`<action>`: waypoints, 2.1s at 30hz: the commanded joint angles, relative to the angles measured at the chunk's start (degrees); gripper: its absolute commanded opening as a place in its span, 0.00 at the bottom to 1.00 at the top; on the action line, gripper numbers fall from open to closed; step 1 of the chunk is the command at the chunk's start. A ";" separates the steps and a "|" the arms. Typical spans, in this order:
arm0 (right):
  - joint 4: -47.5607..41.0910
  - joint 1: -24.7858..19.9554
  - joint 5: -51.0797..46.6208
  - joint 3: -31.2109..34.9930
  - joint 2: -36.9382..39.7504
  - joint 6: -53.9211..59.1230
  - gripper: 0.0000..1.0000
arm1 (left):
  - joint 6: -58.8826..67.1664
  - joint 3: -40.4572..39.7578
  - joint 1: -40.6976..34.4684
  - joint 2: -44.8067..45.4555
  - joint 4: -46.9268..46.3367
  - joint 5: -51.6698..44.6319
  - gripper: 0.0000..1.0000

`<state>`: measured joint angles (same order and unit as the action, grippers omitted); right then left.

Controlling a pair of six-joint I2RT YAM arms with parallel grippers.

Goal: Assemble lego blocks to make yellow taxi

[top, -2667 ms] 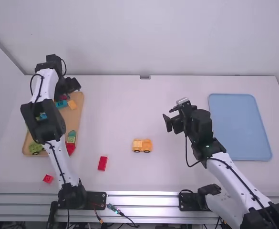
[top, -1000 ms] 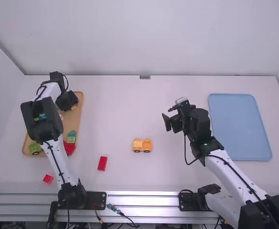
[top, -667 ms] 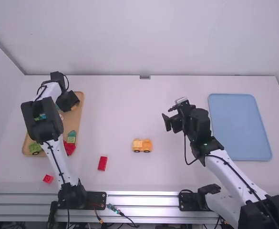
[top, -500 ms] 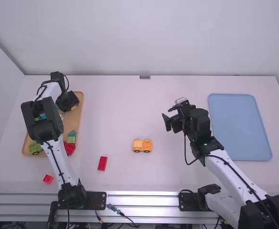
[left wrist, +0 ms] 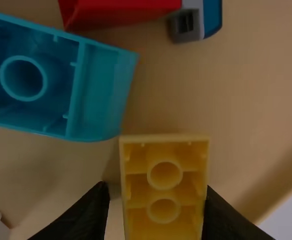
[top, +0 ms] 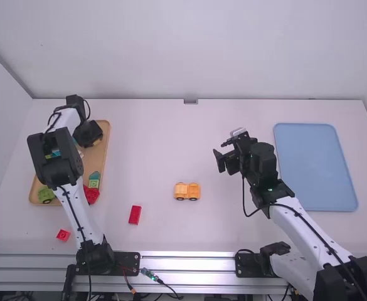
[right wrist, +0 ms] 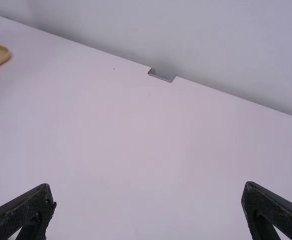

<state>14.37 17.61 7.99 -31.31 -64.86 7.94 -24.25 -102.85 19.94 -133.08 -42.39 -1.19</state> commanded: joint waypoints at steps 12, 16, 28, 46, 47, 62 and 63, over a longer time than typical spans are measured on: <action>-0.07 0.02 -0.33 0.15 -0.23 -0.07 0.99 | -0.39 1.51 -0.11 -0.68 -0.13 -2.36 0.34; 0.20 0.00 -0.24 0.15 -0.23 -0.04 0.99 | -0.35 1.51 -0.11 0.32 0.26 -2.19 0.34; 0.66 0.02 1.40 0.13 -0.23 -0.66 0.99 | 2.19 3.96 -1.01 16.32 -1.70 -0.94 0.02; 10.67 -6.97 39.39 0.13 -2.67 -6.86 0.99 | 41.24 57.02 -14.95 66.64 35.01 -54.75 0.02; 13.57 -7.87 44.76 0.11 -3.86 -8.72 0.99 | 41.20 60.35 -16.52 68.84 37.94 -54.93 0.02; 52.83 -5.95 74.27 -4.59 -27.18 -29.16 0.91 | 31.52 71.60 -26.12 65.13 70.38 -73.46 0.02; 53.70 -5.53 74.27 -4.76 -27.44 -29.73 0.91 | 31.08 71.60 -26.29 64.54 71.28 -73.66 0.02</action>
<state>66.43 10.92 78.61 -33.61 -91.48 -16.84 9.69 -31.33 -5.56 -66.39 27.53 -69.43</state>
